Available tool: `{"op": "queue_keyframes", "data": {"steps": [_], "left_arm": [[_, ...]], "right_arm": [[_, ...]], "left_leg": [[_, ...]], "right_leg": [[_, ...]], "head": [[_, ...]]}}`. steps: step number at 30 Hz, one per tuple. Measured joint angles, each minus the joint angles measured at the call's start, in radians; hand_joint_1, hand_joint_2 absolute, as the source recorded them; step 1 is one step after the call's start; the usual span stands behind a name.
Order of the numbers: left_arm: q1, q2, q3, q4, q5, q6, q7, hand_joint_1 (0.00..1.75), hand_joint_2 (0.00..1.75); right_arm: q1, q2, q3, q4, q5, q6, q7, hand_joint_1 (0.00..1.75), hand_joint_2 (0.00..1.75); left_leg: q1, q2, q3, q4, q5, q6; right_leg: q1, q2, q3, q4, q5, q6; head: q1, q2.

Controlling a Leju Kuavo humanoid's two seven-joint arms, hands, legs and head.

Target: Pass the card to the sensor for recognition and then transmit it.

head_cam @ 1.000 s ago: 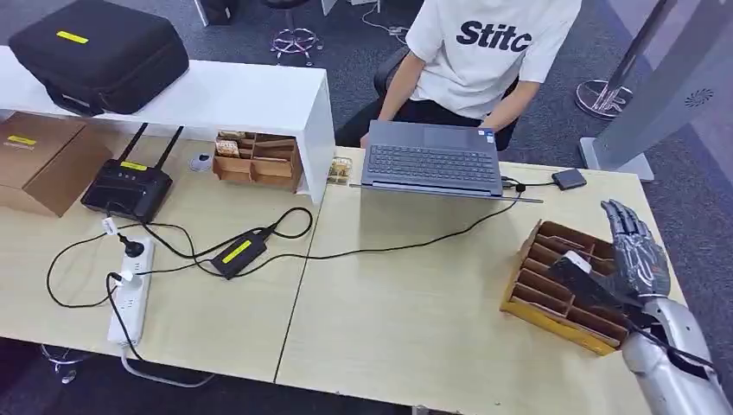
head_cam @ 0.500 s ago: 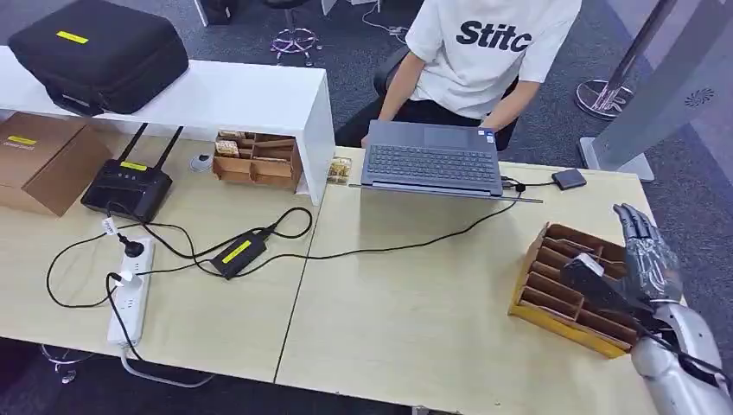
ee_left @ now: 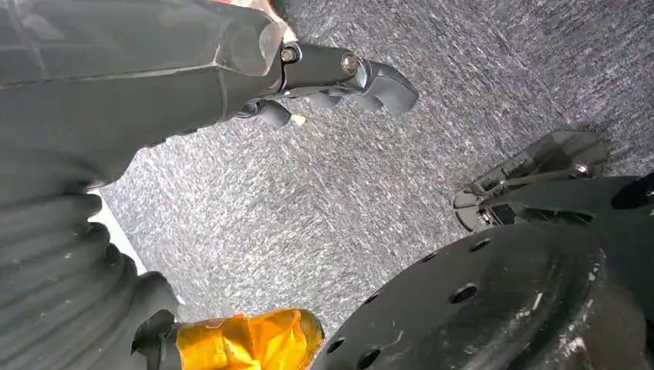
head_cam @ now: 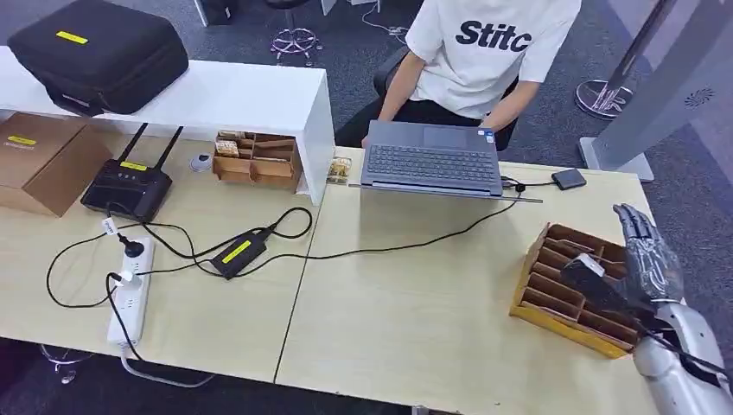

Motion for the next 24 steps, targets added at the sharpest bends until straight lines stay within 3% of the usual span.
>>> {"op": "queue_keyframes", "data": {"steps": [24], "left_arm": [[0.0, 0.005, -0.001, -0.002, -0.03, -0.005, 0.0, 0.0, 1.75]], "right_arm": [[-0.063, 0.039, 0.068, 0.03, -0.006, -0.001, -0.003, 0.0, 1.75]], "left_leg": [[0.0, 0.0, 0.0, 0.0, 0.0, 0.0]], "right_leg": [[0.0, 0.0, 0.0, 0.001, 0.0, 0.0]], "head": [[0.0, 0.0]]}}
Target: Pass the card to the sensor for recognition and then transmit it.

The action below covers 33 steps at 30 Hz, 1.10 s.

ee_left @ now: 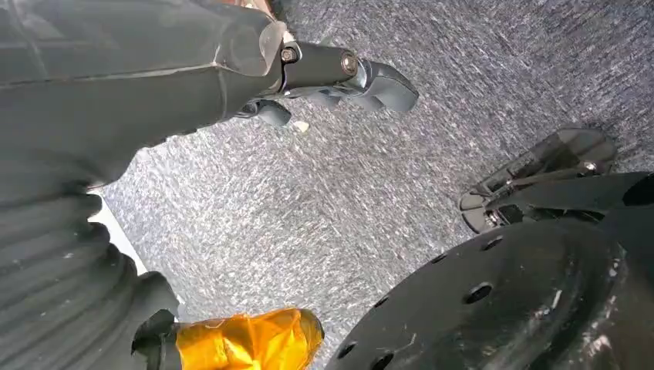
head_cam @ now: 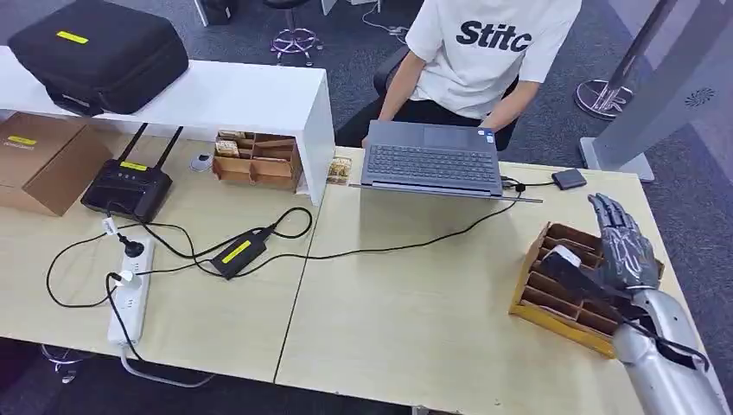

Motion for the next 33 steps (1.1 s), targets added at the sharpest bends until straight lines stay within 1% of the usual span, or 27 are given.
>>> {"op": "queue_keyframes", "data": {"steps": [6, 7, 8, 10, 11, 33], "left_arm": [[0.0, 0.0, -0.001, -0.001, -0.009, -0.001, 0.001, 0.0, 1.75], [0.0, 0.0, -0.001, -0.002, -0.01, -0.001, 0.001, 0.0, 1.75], [0.0, 0.0, -0.002, -0.002, -0.011, -0.001, 0.001, 0.0, 1.75], [0.0, 0.0, -0.002, -0.002, -0.014, -0.001, 0.003, 0.0, 1.75], [0.0, 0.0, -0.002, -0.002, -0.014, 0.0, 0.003, 0.0, 1.75], [0.0, 0.0, -0.004, -0.003, -0.035, 0.0, 0.01, 0.0, 1.75]], "right_arm": [[-0.002, 0.002, 0.01, 0.0, -0.001, 0.0, 0.002, 0.0, 1.75], [-0.002, 0.003, 0.011, 0.0, -0.001, 0.0, 0.002, 0.03, 1.75], [-0.002, 0.004, 0.013, 0.0, -0.001, 0.0, 0.003, 0.14, 1.75], [-0.002, 0.005, 0.018, 0.0, -0.002, 0.001, 0.004, 0.14, 1.75], [-0.002, 0.005, 0.019, 0.0, -0.002, 0.002, 0.005, 1.75, 1.75], [-0.018, 0.005, 0.037, 0.0, -0.012, 0.018, 0.012, 1.75, 1.75]], "left_leg": [[0.0, 0.0, 0.0, 0.0, 0.0, 0.0], [0.0, 0.0, 0.0, 0.0, 0.0, 0.0], [0.0, 0.0, 0.0, 0.0, 0.0, 0.0], [0.0, 0.0, 0.0, 0.0, 0.0, 0.0], [0.0, 0.0, 0.0, 0.0, 0.0, 0.0], [0.0, 0.0, 0.0, 0.0, 0.0, 0.0]], "right_leg": [[0.0, 0.0, 0.0, 0.0, 0.0, 0.0], [0.0, 0.0, 0.0, 0.0, 0.0, 0.0], [0.0, 0.0, 0.0, 0.0, 0.0, 0.0], [0.0, 0.0, 0.0, 0.0, 0.0, 0.0], [0.0, 0.0, 0.0, 0.0, 0.0, 0.0], [0.0, 0.0, 0.0, 0.0, 0.0, 0.0]], "head": [[0.0, 0.0], [0.0, 0.0], [0.0, 0.0], [0.0, 0.0], [0.0, 0.0], [0.0, 0.0]]}}
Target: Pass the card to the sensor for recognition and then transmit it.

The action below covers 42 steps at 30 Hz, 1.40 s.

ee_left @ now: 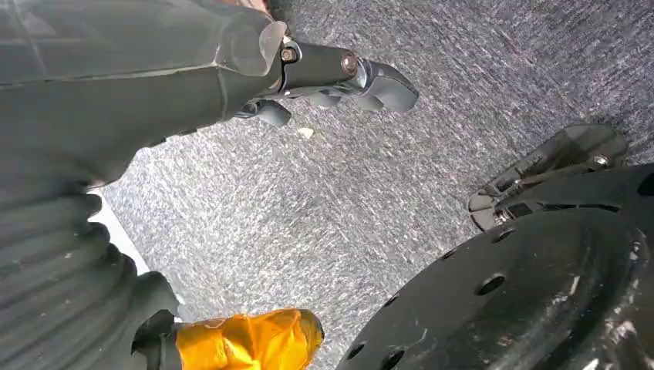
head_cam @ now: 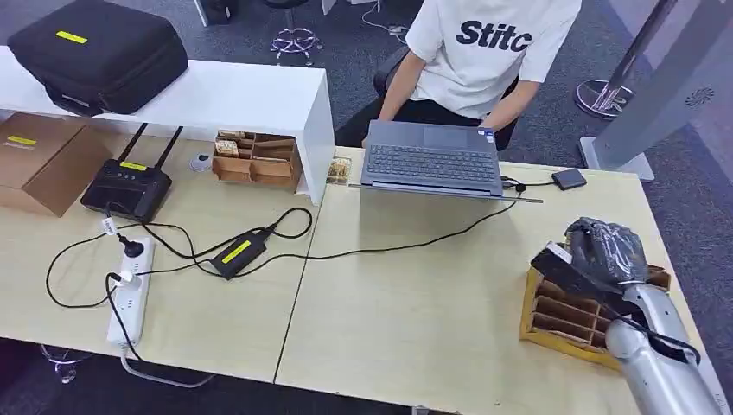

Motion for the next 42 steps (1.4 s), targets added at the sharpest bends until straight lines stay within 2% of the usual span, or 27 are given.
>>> {"op": "queue_keyframes", "data": {"steps": [21, 26, 31, 33, 36, 42], "left_arm": [[0.0, 0.0, -0.001, 0.0, -0.008, 0.0, 0.0, 0.0, 1.75], [0.0, 0.0, -0.001, 0.0, -0.016, 0.0, 0.0, 0.0, 1.75], [0.0, 0.0, -0.002, -0.004, -0.029, 0.001, 0.003, 0.0, 1.75], [0.0, 0.0, -0.005, -0.006, -0.038, 0.001, 0.01, 0.0, 1.75], [-0.004, 0.003, -0.009, -0.016, -0.053, -0.003, 0.019, 0.0, 1.75], [-0.004, 0.003, -0.026, -0.032, -0.072, -0.011, 0.024, 0.0, 1.75]], "right_arm": [[-0.001, 0.0, 0.0, 0.0, 0.0, -0.003, 0.0, 1.75, 1.75], [0.0, 0.0, 0.003, -0.026, 0.011, -0.047, -0.006, 1.75, 1.75], [-0.009, 0.0, 0.003, -0.136, 0.021, -0.111, -0.027, 1.75, 1.75], [-0.064, 0.003, 0.021, -0.194, 0.055, -0.081, -0.001, 1.75, 1.75], [-0.208, 0.02, 0.083, -0.239, 0.1, -0.013, 0.065, 1.75, 1.75], [-0.404, 0.075, 0.223, -0.238, 0.111, 0.011, 0.115, 1.75, 1.75]], "left_leg": [[0.0, 0.0, 0.0, 0.0, 0.0, 0.0], [0.0, 0.0, 0.0, 0.0, 0.0, 0.0], [0.0, 0.0, -0.002, 0.0, 0.0, 0.0], [-0.001, 0.002, -0.003, 0.0, 0.0, 0.0], [0.0, 0.006, -0.001, 0.0, 0.001, -0.001], [0.0, 0.003, 0.0, 0.0, 0.002, -0.003]], "right_leg": [[0.0, 0.0, 0.0, 0.0, 0.0, 0.0], [0.0, 0.0, 0.0, 0.0, 0.0, 0.0], [0.0, 0.0, 0.0, 0.002, 0.0, 0.0], [-0.001, 0.003, -0.004, 0.003, 0.001, -0.001], [-0.001, 0.006, -0.004, 0.003, 0.001, -0.002], [0.0, 0.004, -0.003, 0.003, 0.001, -0.002]], "head": [[0.0, 0.0], [0.0, 0.0], [0.0, 0.0], [-0.001, 0.0], [0.0, 0.0], [0.0, 0.0]]}}
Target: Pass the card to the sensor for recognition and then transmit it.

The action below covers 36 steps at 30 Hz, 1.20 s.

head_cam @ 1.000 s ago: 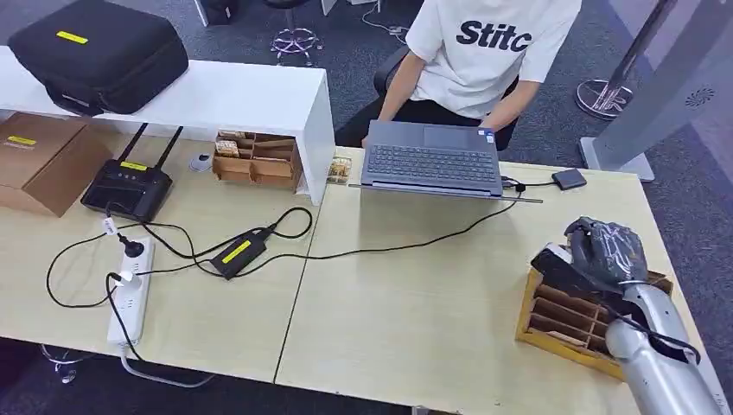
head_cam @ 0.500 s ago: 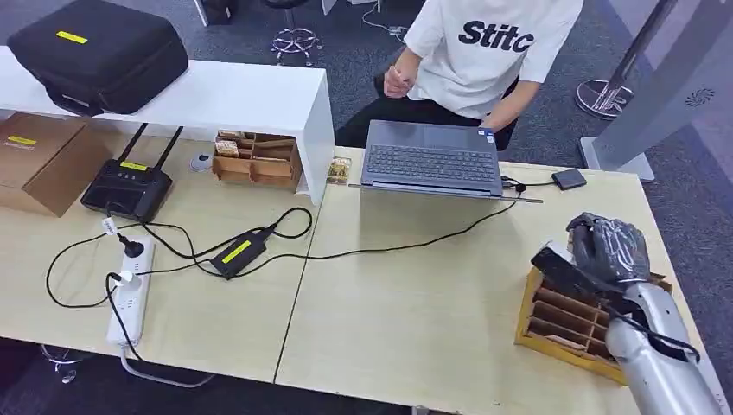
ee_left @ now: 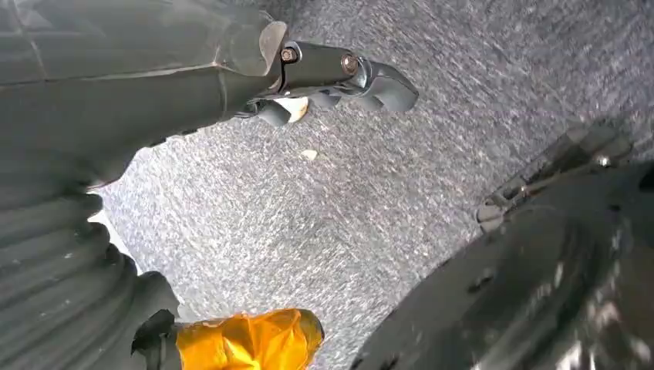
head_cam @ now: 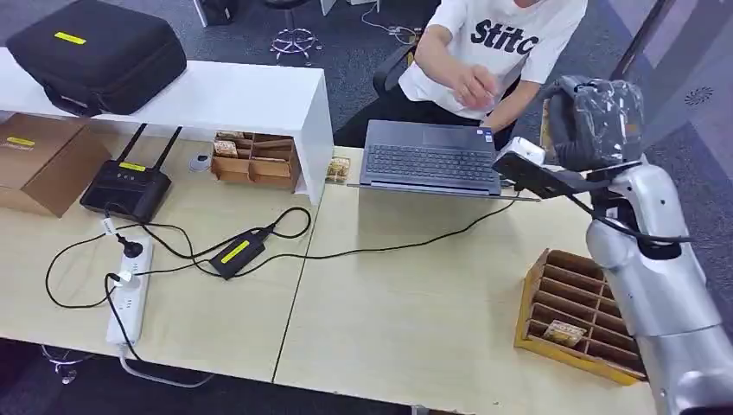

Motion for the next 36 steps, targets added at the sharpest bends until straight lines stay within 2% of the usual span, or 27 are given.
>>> {"op": "queue_keyframes", "data": {"steps": [4, 10, 13, 17, 18, 25, 36], "left_arm": [[-0.001, 0.0, -0.01, -0.007, -0.016, -0.002, 0.007, 0.0, 1.75], [-0.005, 0.003, -0.031, -0.02, -0.032, -0.013, 0.018, 0.0, 1.75], [-0.008, 0.004, -0.037, -0.024, -0.034, -0.021, 0.023, 0.0, 1.75], [-0.008, 0.005, -0.046, -0.027, -0.034, -0.023, 0.029, 0.0, 1.75], [-0.008, 0.004, -0.048, -0.027, -0.035, -0.023, 0.03, 0.0, 1.75], [-0.007, 0.004, -0.051, -0.031, -0.039, -0.016, 0.032, 0.0, 1.75], [-0.007, 0.004, -0.057, -0.031, -0.048, -0.01, 0.036, 0.0, 1.75]], "right_arm": [[-0.086, 0.047, 0.067, 0.014, 0.022, 0.03, 0.038, 1.75, 1.75], [-0.256, 0.172, 0.187, 0.142, 0.107, 0.088, 0.135, 1.75, 1.75], [-0.302, 0.237, 0.239, 0.225, 0.123, 0.088, 0.15, 1.75, 1.75], [-0.318, 0.282, 0.277, 0.282, 0.131, 0.084, 0.152, 1.75, 1.75], [-0.32, 0.288, 0.285, 0.291, 0.14, 0.085, 0.151, 1.69, 1.75], [-0.308, 0.299, 0.349, 0.34, 0.175, 0.095, 0.149, 1.75, 1.75], [-0.294, 0.306, 0.396, 0.42, 0.201, 0.093, 0.159, 1.75, 1.75]], "left_leg": [[0.0, 0.0, 0.0, 0.0, 0.0, 0.0], [0.0, 0.001, 0.0, 0.0, 0.0, 0.0], [0.001, 0.001, 0.001, 0.0, 0.0, 0.0], [0.0, 0.0, 0.001, 0.0, 0.0, 0.0], [0.0, 0.0, 0.0, 0.0, 0.0, 0.0], [0.0, 0.0, 0.0, 0.0, 0.0, 0.0], [0.0, 0.0, 0.0, 0.0, 0.0, 0.0]], "right_leg": [[0.0, 0.001, -0.001, 0.0, 0.0, 0.0], [0.0, 0.001, -0.001, 0.0, 0.0, 0.0], [0.001, 0.001, 0.0, 0.0, 0.0, 0.0], [0.001, 0.0, 0.0, 0.0, 0.0, 0.0], [0.001, 0.0, 0.0, 0.0, 0.0, 0.0], [0.0, 0.0, 0.0, -0.001, 0.0, 0.0], [0.001, 0.0, 0.0, 0.0, 0.0, 0.0]], "head": [[0.0, 0.0], [0.0, 0.0], [0.0, 0.0], [0.0, 0.0], [0.0, 0.0], [0.0, 0.0], [0.0, 0.0]]}}
